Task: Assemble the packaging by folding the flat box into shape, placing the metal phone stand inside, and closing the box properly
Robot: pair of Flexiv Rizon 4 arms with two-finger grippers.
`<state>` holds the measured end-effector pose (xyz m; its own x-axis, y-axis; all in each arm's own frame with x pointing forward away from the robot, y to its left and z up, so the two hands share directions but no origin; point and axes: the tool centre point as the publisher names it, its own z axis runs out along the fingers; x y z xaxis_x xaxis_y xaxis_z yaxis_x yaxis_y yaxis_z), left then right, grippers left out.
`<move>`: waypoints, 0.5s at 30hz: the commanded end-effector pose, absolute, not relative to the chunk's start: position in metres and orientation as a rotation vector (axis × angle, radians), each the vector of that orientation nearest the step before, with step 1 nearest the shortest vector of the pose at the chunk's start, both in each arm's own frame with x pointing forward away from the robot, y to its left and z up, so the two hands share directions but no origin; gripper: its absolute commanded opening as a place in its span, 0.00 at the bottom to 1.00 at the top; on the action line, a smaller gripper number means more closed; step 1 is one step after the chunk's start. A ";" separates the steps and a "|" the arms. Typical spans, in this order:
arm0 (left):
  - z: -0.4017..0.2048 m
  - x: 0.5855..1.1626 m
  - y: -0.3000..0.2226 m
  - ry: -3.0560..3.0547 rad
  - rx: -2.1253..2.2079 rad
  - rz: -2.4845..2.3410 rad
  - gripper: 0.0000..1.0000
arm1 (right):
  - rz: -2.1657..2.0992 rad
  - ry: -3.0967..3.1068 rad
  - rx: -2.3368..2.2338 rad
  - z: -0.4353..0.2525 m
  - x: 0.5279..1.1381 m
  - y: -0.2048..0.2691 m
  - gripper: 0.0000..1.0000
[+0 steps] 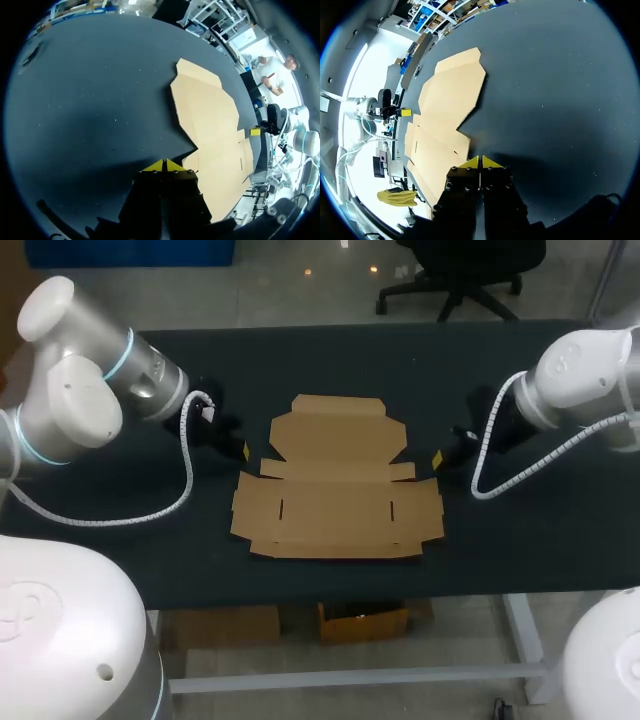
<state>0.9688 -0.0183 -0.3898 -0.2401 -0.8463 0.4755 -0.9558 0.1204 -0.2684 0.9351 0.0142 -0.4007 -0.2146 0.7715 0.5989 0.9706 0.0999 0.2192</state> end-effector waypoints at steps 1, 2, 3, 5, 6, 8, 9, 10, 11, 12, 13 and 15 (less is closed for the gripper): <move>-0.391 0.966 -0.023 -2.197 1.802 0.772 0.00 | -0.840 -2.046 -1.710 -0.402 0.937 0.014 0.00; -0.392 0.966 -0.023 -2.197 1.802 0.771 0.00 | -0.843 -2.042 -1.711 -0.403 0.936 0.014 0.00; -0.393 0.966 -0.024 -2.198 1.802 0.767 0.00 | -0.847 -2.037 -1.714 -0.404 0.936 0.014 0.00; -0.395 0.967 -0.025 -2.198 1.797 0.761 0.00 | -0.851 -2.031 -1.717 -0.406 0.936 0.014 0.00; -0.396 0.967 -0.025 -2.198 1.795 0.759 0.00 | -0.852 -2.029 -1.717 -0.407 0.936 0.015 0.00; -0.397 0.966 -0.026 -2.198 1.791 0.756 0.00 | -0.853 -2.024 -1.718 -0.409 0.937 0.015 0.00; -0.397 0.965 -0.026 -2.199 1.789 0.756 0.00 | -0.853 -2.022 -1.718 -0.409 0.937 0.015 0.00; -0.397 0.965 -0.026 -2.198 1.788 0.756 0.00 | -0.853 -2.021 -1.718 -0.410 0.937 0.015 0.00; -0.398 0.965 -0.026 -2.197 1.787 0.756 0.00 | -0.854 -2.020 -1.719 -0.410 0.937 0.016 0.00; -0.399 0.965 -0.027 -2.196 1.783 0.753 0.00 | -0.854 -2.018 -1.719 -0.411 0.937 0.016 0.00; -0.400 0.965 -0.027 -2.193 1.782 0.747 0.00 | -0.854 -2.015 -1.719 -0.411 0.937 0.016 0.00; -0.402 0.965 -0.028 -2.191 1.779 0.741 0.00 | -0.855 -2.013 -1.720 -0.413 0.937 0.016 0.00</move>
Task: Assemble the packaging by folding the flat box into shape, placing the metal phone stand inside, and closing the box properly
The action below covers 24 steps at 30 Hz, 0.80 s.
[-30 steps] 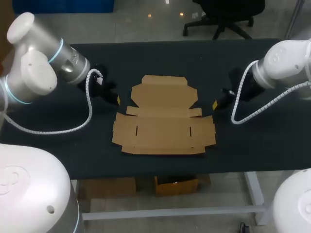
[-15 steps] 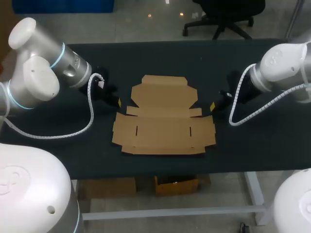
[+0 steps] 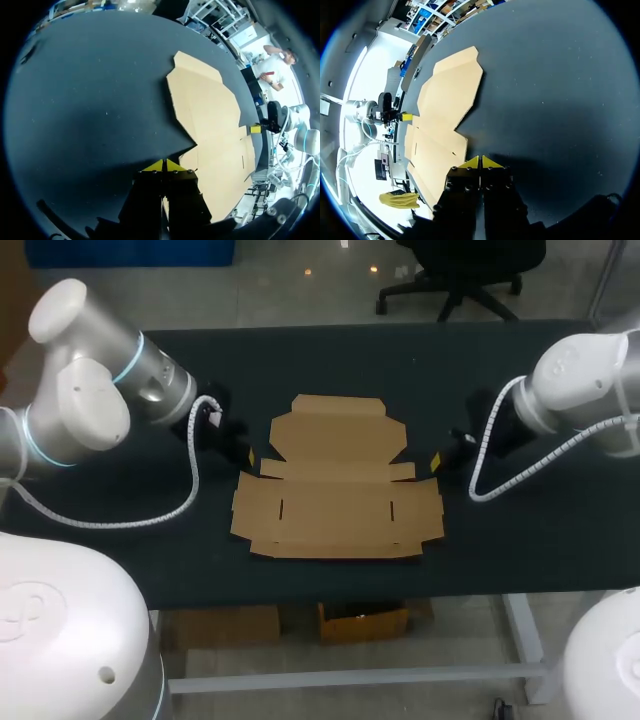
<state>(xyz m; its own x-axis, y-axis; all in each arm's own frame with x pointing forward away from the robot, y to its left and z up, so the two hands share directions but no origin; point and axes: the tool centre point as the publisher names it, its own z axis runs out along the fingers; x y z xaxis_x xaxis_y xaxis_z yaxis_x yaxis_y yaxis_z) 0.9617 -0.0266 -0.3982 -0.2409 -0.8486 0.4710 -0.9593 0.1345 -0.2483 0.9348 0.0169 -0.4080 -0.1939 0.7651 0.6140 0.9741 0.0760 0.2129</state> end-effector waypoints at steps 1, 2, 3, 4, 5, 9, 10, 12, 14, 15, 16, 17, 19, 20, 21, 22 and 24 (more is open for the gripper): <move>-0.403 0.965 -0.028 -2.190 1.778 0.737 0.00 | -0.856 -2.012 -1.719 -0.413 0.937 0.015 0.00; -0.404 0.965 -0.028 -2.189 1.777 0.735 0.00 | -0.855 -2.011 -1.719 -0.413 0.937 0.015 0.00; -0.404 0.965 -0.028 -2.188 1.777 0.735 0.00 | -0.855 -2.010 -1.719 -0.413 0.937 0.016 0.00; -0.404 0.965 -0.028 -2.187 1.779 0.734 0.00 | -0.856 -2.009 -1.719 -0.413 0.937 0.016 0.00; -0.404 0.965 -0.028 -2.185 1.778 0.735 0.00 | -0.856 -2.009 -1.719 -0.413 0.937 0.016 0.00; -0.406 0.966 -0.029 -2.184 1.777 0.729 0.00 | -0.856 -2.005 -1.720 -0.415 0.938 0.017 0.00; -0.406 0.966 -0.029 -2.184 1.777 0.725 0.00 | -0.856 -2.005 -1.720 -0.415 0.939 0.017 0.00; -0.408 0.967 -0.029 -2.182 1.776 0.719 0.00 | -0.857 -2.006 -1.720 -0.415 0.939 0.017 0.00; -0.408 0.967 -0.030 -2.181 1.775 0.717 0.00 | -0.861 -2.008 -1.718 -0.416 0.940 0.018 0.00; -0.408 0.967 -0.030 -2.180 1.774 0.716 0.00 | -0.863 -2.008 -1.717 -0.416 0.941 0.018 0.00; -0.408 0.967 -0.030 -2.180 1.774 0.716 0.00 | -0.864 -2.009 -1.716 -0.417 0.941 0.019 0.00; -0.408 0.967 -0.030 -2.180 1.772 0.715 0.00 | -0.866 -2.010 -1.714 -0.417 0.942 0.019 0.00; -0.408 0.967 -0.030 -2.181 1.769 0.714 0.00 | -0.871 -2.013 -1.708 -0.417 0.944 0.019 0.00; -0.408 0.967 -0.030 -2.181 1.769 0.713 0.00 | -0.873 -2.013 -1.705 -0.417 0.944 0.020 0.00; -0.409 0.968 -0.030 -2.182 1.769 0.712 0.00 | -0.874 -2.013 -1.703 -0.418 0.945 0.020 0.00; -0.409 0.968 -0.030 -2.182 1.768 0.711 0.00 | -0.875 -2.013 -1.700 -0.418 0.946 0.020 0.00; -0.409 0.968 -0.031 -2.183 1.765 0.709 0.00 | -0.878 -2.014 -1.692 -0.419 0.947 0.023 0.00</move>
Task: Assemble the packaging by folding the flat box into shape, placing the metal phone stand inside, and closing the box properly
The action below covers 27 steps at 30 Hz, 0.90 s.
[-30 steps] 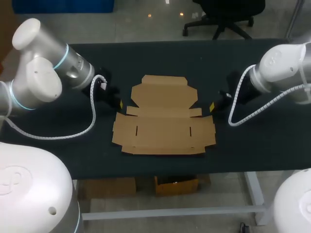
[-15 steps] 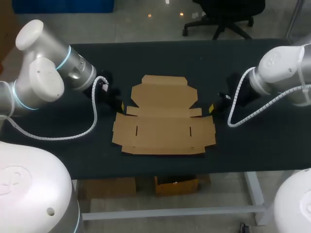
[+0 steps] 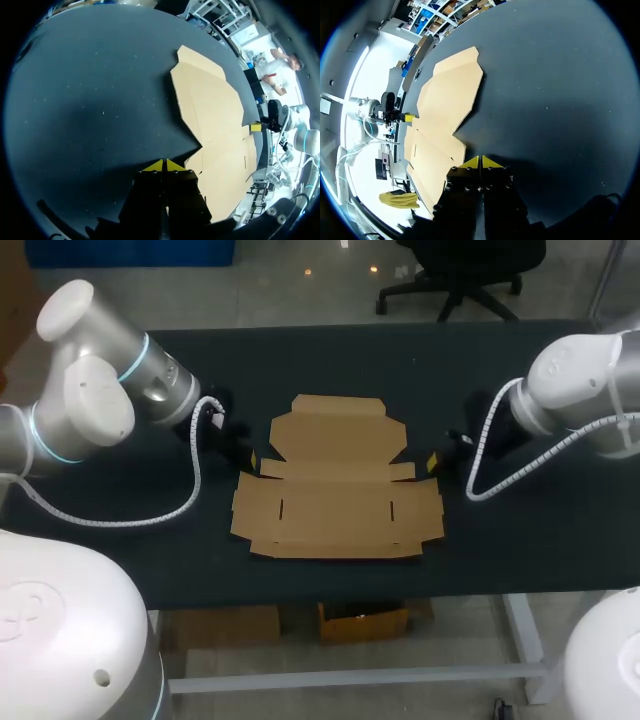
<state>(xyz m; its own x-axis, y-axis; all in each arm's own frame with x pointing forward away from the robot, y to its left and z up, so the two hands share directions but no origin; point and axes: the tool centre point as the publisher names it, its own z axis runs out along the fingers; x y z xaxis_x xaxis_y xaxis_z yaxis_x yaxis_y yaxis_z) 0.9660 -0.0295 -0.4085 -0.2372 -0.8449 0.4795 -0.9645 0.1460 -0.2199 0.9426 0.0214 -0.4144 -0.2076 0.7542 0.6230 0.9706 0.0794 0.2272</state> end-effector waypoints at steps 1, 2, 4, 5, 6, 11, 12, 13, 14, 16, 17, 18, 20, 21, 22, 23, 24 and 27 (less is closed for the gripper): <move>-0.410 0.968 -0.031 -2.184 1.764 0.708 0.00 | -0.878 -2.013 -1.690 -0.419 0.948 0.023 0.00; -0.410 0.968 -0.031 -2.185 1.764 0.707 0.00 | -0.877 -2.013 -1.688 -0.420 0.949 0.024 0.00; -0.410 0.968 -0.031 -2.185 1.763 0.705 0.00 | -0.876 -2.014 -1.684 -0.420 0.949 0.025 0.00; -0.410 0.968 -0.031 -2.185 1.762 0.704 0.00 | -0.875 -2.015 -1.682 -0.420 0.950 0.026 0.00; -0.410 0.968 -0.031 -2.184 1.762 0.704 0.00 | -0.875 -2.015 -1.679 -0.421 0.951 0.026 0.00; -0.411 0.968 -0.032 -2.184 1.758 0.705 0.00 | -0.870 -2.016 -1.668 -0.424 0.953 0.029 0.00; -0.411 0.968 -0.031 -2.184 1.758 0.706 0.00 | -0.868 -2.016 -1.667 -0.424 0.954 0.030 0.00; -0.412 0.968 -0.031 -2.182 1.758 0.706 0.00 | -0.867 -2.015 -1.666 -0.425 0.954 0.031 0.00; -0.412 0.968 -0.031 -2.182 1.758 0.705 0.00 | -0.866 -2.015 -1.664 -0.425 0.954 0.031 0.00; -0.412 0.968 -0.031 -2.181 1.758 0.704 0.00 | -0.864 -2.015 -1.663 -0.425 0.954 0.032 0.00; -0.412 0.968 -0.031 -2.181 1.758 0.704 0.00 | -0.865 -2.015 -1.662 -0.426 0.954 0.032 0.00; -0.413 0.968 -0.031 -2.180 1.757 0.704 0.00 | -0.865 -2.015 -1.662 -0.426 0.954 0.032 0.00; -0.413 0.969 -0.031 -2.179 1.756 0.704 0.00 | -0.865 -2.015 -1.659 -0.426 0.955 0.033 0.00; -0.414 0.969 -0.031 -2.178 1.755 0.704 0.00 | -0.864 -2.016 -1.659 -0.427 0.955 0.033 0.00; -0.414 0.969 -0.031 -2.177 1.754 0.704 0.00 | -0.864 -2.017 -1.657 -0.427 0.955 0.033 0.00; -0.415 0.969 -0.031 -2.176 1.753 0.704 0.00 | -0.864 -2.017 -1.656 -0.427 0.956 0.033 0.00; -0.415 0.969 -0.031 -2.175 1.753 0.704 0.00 | -0.864 -2.018 -1.655 -0.427 0.956 0.034 0.00; -0.416 0.970 -0.030 -2.171 1.752 0.706 0.00 | -0.861 -2.019 -1.651 -0.428 0.957 0.035 0.00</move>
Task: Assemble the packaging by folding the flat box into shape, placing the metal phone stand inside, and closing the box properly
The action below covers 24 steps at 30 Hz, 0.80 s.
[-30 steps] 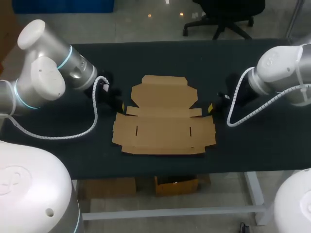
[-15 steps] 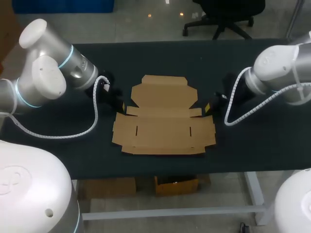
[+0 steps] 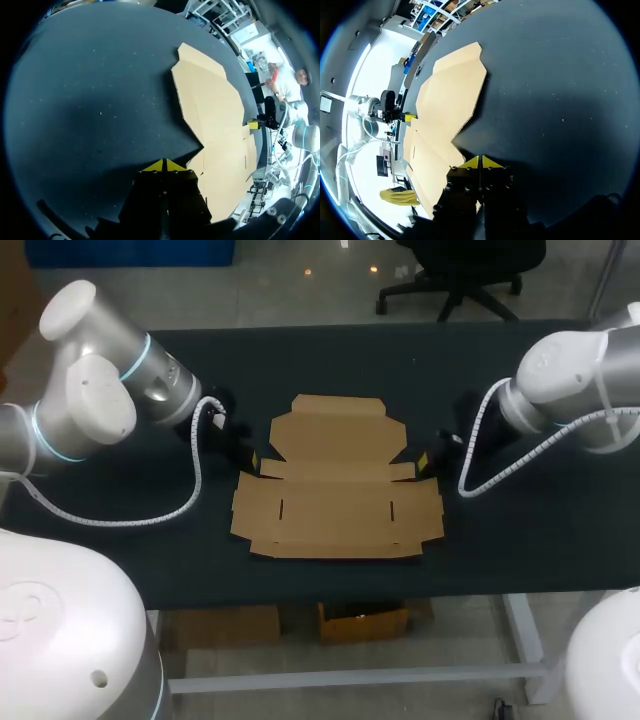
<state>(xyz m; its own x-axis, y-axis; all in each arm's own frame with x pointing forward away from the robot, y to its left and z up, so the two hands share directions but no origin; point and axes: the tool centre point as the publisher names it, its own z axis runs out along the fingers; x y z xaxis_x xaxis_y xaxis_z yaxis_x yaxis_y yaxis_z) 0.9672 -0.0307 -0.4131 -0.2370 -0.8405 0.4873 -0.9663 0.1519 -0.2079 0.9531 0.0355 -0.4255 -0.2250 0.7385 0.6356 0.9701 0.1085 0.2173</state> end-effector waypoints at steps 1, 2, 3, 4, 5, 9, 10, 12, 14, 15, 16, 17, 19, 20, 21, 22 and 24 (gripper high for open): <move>-0.416 0.970 -0.030 -2.170 1.752 0.707 0.00 | -0.860 -2.020 -1.649 -0.428 0.958 0.035 0.00; -0.417 0.970 -0.030 -2.169 1.752 0.707 0.00 | -0.860 -2.021 -1.648 -0.428 0.958 0.035 0.00; -0.417 0.970 -0.029 -2.168 1.751 0.708 0.00 | -0.860 -2.021 -1.648 -0.428 0.958 0.035 0.00; -0.417 0.970 -0.029 -2.167 1.750 0.708 0.00 | -0.860 -2.020 -1.646 -0.428 0.958 0.036 0.00; -0.417 0.970 -0.029 -2.166 1.750 0.710 0.00 | -0.860 -2.020 -1.646 -0.429 0.959 0.036 0.00; -0.418 0.970 -0.029 -2.165 1.747 0.714 0.00 | -0.857 -2.018 -1.643 -0.430 0.959 0.037 0.00; -0.418 0.970 -0.029 -2.165 1.746 0.716 0.00 | -0.857 -2.017 -1.643 -0.430 0.959 0.038 0.00; -0.419 0.970 -0.029 -2.167 1.745 0.718 0.00 | -0.856 -2.017 -1.642 -0.431 0.959 0.038 0.00; -0.419 0.970 -0.029 -2.169 1.743 0.717 0.00 | -0.854 -2.018 -1.641 -0.431 0.960 0.039 0.00; -0.420 0.970 -0.029 -2.169 1.743 0.716 0.00 | -0.853 -2.018 -1.640 -0.431 0.960 0.040 0.00; -0.420 0.970 -0.030 -2.169 1.743 0.714 0.00 | -0.853 -2.018 -1.639 -0.431 0.960 0.040 0.00; -0.420 0.970 -0.030 -2.169 1.743 0.714 0.00 | -0.853 -2.018 -1.639 -0.431 0.960 0.040 0.00; -0.420 0.970 -0.030 -2.170 1.743 0.714 0.00 | -0.851 -2.020 -1.637 -0.431 0.960 0.041 0.00; -0.421 0.970 -0.030 -2.171 1.743 0.713 0.00 | -0.851 -2.020 -1.636 -0.431 0.960 0.041 0.00; -0.421 0.970 -0.030 -2.172 1.743 0.712 0.00 | -0.851 -2.020 -1.636 -0.431 0.959 0.042 0.00; -0.421 0.970 -0.030 -2.173 1.743 0.711 0.00 | -0.851 -2.020 -1.635 -0.431 0.959 0.042 0.00; -0.422 0.970 -0.031 -2.174 1.744 0.709 0.00 | -0.851 -2.020 -1.635 -0.431 0.958 0.043 0.00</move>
<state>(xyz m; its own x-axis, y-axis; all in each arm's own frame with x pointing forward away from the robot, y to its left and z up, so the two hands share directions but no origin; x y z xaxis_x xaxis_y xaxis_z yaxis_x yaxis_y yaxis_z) 0.9683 -0.0293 -0.4170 -0.2433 -0.8342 0.4949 -0.9651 0.1571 -0.2096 0.9568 0.0431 -0.4293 -0.2309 0.7298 0.6435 0.9704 0.1248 0.2067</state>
